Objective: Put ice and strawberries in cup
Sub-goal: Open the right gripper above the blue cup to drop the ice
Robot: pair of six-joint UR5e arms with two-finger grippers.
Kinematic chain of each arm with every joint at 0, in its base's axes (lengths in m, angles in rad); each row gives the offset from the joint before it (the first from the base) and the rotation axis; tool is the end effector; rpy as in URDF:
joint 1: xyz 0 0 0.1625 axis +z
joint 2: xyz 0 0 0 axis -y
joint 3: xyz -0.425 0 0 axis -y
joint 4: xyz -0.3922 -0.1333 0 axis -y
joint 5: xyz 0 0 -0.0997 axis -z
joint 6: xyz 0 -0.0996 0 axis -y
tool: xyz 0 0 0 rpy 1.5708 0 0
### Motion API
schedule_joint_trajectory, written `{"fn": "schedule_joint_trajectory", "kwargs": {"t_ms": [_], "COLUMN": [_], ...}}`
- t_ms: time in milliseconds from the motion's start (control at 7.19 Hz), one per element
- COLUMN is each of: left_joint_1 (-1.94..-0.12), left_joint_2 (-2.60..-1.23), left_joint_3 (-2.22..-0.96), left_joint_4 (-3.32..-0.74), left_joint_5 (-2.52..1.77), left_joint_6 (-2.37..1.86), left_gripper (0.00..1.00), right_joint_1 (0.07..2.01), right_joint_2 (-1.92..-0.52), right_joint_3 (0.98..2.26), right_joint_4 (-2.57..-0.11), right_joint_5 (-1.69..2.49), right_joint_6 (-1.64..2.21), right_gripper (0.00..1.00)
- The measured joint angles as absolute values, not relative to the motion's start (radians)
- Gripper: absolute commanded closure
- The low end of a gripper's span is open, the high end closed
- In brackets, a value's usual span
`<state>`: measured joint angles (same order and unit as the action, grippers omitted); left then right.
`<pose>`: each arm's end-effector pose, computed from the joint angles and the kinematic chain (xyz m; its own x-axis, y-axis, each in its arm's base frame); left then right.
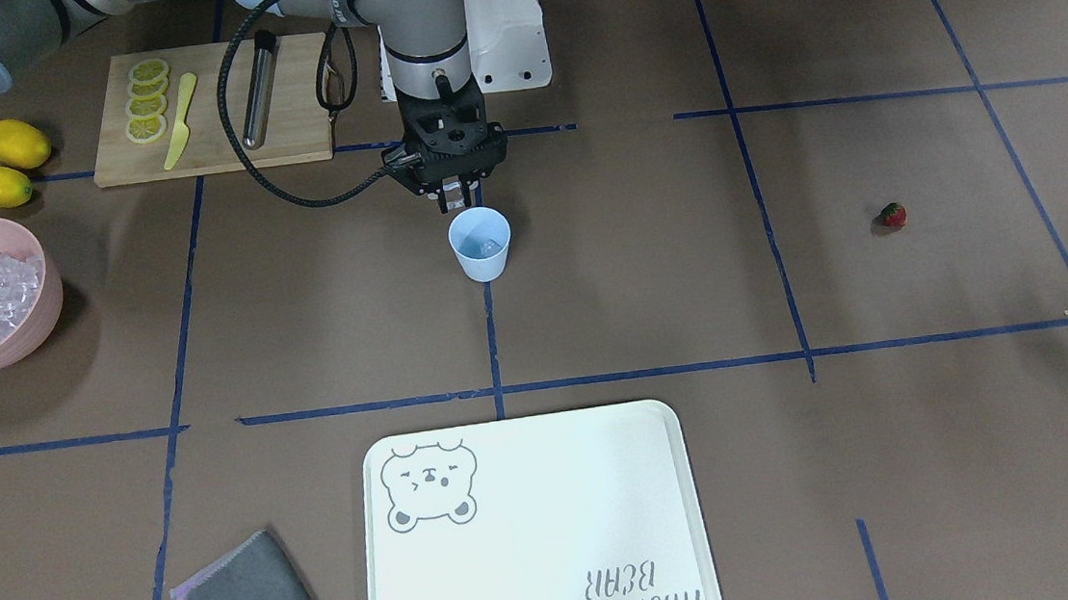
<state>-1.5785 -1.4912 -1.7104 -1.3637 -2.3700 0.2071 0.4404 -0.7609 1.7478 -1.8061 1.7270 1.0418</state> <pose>-0.0653 -0.4457 0.6459 0.6831 0.0953 -0.7240 -0.1357 0.9907 0.0024 -0.5504 -0.3896 0.1322 0.7346 -0.2049 0.6468 0.0529 0.9677 0.2465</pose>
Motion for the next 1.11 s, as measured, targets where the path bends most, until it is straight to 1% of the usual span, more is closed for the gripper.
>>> {"fn": "schedule_joint_trajectory", "kwargs": {"t_ms": [278, 417, 556, 695, 834, 1112], "left_joint_1": [-1.577, -1.577, -1.577, -1.577, -1.577, -1.577], "left_joint_2": [-1.491, -1.49, -1.49, -1.49, -1.49, -1.49], "left_joint_3": [-1.71, -1.71, -1.71, -1.709, -1.708, -1.707], "left_joint_4": [-1.363, -1.363, -1.362, -1.362, -1.362, -1.362], "left_joint_5": [-2.37, -2.37, -2.37, -2.37, -2.37, -2.37], "left_joint_6": [0.207, 0.207, 0.207, 0.207, 0.207, 0.207], "left_gripper": [0.0, 0.0, 0.0, 0.0, 0.0, 0.0], "right_joint_1": [0.428, 0.427, 0.427, 0.427, 0.427, 0.427], "right_joint_2": [-0.752, -0.748, -0.746, -0.745, -0.744, -0.744], "right_joint_3": [1.708, 1.689, 1.68, 1.676, 1.676, 1.679], "right_joint_4": [-1.774, -1.752, -1.742, -1.738, -1.737, -1.735], "right_joint_5": [1.694, 1.688, 1.686, 1.685, 1.685, 1.686], "right_joint_6": [1.045, 1.045, 1.044, 1.04, 1.035, 1.031], "right_gripper": [1.0, 0.98, 0.7, 0.14, 0.01, 0.01]}}
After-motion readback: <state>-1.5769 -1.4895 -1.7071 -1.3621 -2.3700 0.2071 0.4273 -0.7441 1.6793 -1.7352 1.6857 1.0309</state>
